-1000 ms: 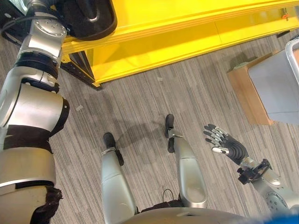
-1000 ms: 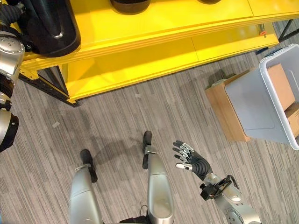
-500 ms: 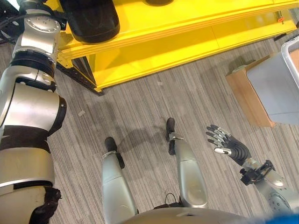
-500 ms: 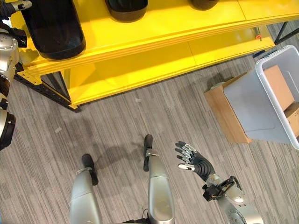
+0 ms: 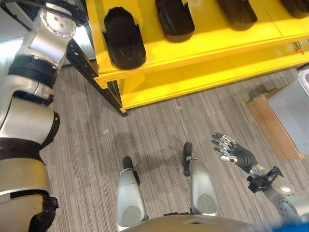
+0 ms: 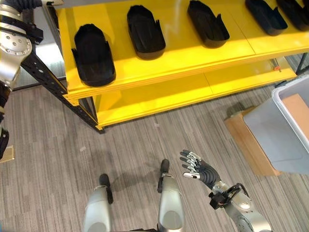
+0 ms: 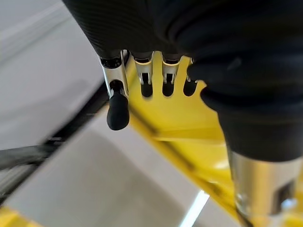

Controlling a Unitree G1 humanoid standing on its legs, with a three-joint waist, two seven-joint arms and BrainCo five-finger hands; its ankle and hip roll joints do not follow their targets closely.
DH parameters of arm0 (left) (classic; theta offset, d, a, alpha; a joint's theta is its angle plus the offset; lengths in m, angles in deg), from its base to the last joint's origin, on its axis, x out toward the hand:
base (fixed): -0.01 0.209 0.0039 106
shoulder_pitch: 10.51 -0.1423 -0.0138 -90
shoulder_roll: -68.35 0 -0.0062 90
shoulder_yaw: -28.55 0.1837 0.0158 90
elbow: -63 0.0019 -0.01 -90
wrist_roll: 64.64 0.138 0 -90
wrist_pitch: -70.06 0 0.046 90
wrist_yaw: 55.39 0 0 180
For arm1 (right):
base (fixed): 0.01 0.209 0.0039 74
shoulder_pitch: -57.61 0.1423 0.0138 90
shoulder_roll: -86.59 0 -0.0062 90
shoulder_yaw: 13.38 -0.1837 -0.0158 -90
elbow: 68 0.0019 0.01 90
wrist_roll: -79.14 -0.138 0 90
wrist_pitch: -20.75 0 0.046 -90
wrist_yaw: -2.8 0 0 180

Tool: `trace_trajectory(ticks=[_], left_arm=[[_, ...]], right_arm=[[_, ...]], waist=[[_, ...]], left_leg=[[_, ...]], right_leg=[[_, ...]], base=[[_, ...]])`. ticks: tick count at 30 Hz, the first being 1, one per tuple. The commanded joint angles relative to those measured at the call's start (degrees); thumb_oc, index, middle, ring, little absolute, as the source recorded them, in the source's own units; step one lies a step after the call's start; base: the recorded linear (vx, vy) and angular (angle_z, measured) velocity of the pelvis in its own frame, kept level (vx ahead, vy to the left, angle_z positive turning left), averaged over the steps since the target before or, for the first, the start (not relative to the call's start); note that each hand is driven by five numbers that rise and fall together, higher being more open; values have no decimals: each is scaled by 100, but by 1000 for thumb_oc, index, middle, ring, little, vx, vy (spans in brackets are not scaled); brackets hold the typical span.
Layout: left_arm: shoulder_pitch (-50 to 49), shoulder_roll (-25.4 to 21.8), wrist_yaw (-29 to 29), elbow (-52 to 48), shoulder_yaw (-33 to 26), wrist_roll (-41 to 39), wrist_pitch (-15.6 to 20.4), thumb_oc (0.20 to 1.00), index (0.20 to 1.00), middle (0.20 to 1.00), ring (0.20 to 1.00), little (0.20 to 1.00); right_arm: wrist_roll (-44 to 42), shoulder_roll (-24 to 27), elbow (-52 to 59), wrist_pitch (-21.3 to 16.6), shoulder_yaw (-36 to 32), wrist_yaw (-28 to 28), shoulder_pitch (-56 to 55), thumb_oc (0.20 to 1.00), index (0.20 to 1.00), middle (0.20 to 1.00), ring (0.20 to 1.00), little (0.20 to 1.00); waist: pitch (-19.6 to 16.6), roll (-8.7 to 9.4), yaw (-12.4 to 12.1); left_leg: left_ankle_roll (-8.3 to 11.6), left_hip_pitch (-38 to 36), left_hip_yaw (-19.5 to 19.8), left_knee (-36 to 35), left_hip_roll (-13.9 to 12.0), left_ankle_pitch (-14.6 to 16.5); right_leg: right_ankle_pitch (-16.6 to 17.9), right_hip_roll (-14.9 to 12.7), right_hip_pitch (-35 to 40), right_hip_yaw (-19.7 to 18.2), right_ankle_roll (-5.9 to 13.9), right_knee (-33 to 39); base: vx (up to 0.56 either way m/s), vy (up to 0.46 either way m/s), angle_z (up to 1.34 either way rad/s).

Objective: Move parts from the plastic box to the shelf.

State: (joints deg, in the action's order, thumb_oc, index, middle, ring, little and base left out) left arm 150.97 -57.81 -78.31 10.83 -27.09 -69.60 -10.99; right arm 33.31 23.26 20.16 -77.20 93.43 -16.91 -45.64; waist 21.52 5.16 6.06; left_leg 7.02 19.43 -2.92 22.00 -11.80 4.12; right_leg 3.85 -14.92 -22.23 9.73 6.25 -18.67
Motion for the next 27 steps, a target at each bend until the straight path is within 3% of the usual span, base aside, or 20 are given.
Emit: trace_trajectory(ticks=[1,6,7,9,11,15,19,26,27], left_arm=[[-598,-388,-23,-592,-987,254,355,1000,1000,1000,1000,1000],[-2390,-287,443,-1940,-1918,259,569,1000,1000,1000,1000,1000],[-3509,-61,700,-2714,-2339,322,743,1000,1000,1000,1000,1000],[-3913,142,771,-2868,-2507,174,801,1000,1000,1000,1000,1000],[-5467,731,1619,-3843,-2795,-464,971,1000,1000,1000,1000,1000],[-6144,1116,2047,-4315,-2739,-878,971,1000,1000,1000,1000,1000],[-7041,1212,2574,-4893,-2846,-1249,987,1000,1000,1000,1000,1000],[-7983,1334,2946,-5378,-3018,-1707,944,1000,1000,1000,1000,1000],[-8292,1432,3081,-5493,-3071,-2113,908,1000,1000,1000,1000,1000]], right_arm=[[199,-293,106,-275,-190,30,-4,1000,1000,1000,1000,1000],[444,-458,14,-232,-360,74,-116,1000,1000,1000,1000,1000],[581,-640,-139,-187,-380,110,-133,1000,1000,1000,1000,1000],[545,-678,-178,-153,-357,115,-139,1000,1000,1000,1000,1000],[562,-900,-183,-87,-457,98,-189,1000,1000,1000,1000,1000],[624,-999,-141,-77,-502,133,-332,1000,1000,1000,1000,1000],[647,-1020,-65,-57,-585,64,-554,1000,1000,1000,1000,1000],[636,-1040,13,-77,-679,66,-722,1000,1000,1000,1000,1000],[621,-1046,35,-99,-732,65,-781,1000,1000,1000,1000,1000]], waist=[[204,107,-59],[11,-6,-174],[-202,-72,-245],[-294,-100,-234],[-788,-205,-317],[-1152,-273,-326],[-1498,-340,-340],[-1699,-390,-369],[-1710,-404,-382]], left_leg=[[-131,-199,-89,-114,97,-24],[-134,-703,-78,-513,110,-129],[-138,-998,-104,-750,100,-192],[-146,-1079,-125,-840,92,-238],[-159,-1546,-186,-1245,38,-324],[-159,-1863,-241,-1535,-12,-407],[-158,-2116,-299,-1808,-64,-495],[-162,-2255,-274,-1881,-97,-534],[-169,-2295,-247,-1849,-108,-530]], right_leg=[[-216,-248,345,3,187,-56],[-231,-193,823,105,187,164],[-248,-126,1110,164,198,325],[-229,-109,1170,179,193,372],[-296,-7,1545,236,199,585],[-345,76,1821,304,200,767],[-377,165,2077,359,204,994],[-444,201,2227,416,187,987],[-513,219,2270,422,166,920]], base=[[34,-5,22],[75,-11,9],[110,-26,-2],[117,-26,4],[184,-47,-1],[93,-39,1],[49,-37,-7],[9,-30,-1],[5,-58,7]])
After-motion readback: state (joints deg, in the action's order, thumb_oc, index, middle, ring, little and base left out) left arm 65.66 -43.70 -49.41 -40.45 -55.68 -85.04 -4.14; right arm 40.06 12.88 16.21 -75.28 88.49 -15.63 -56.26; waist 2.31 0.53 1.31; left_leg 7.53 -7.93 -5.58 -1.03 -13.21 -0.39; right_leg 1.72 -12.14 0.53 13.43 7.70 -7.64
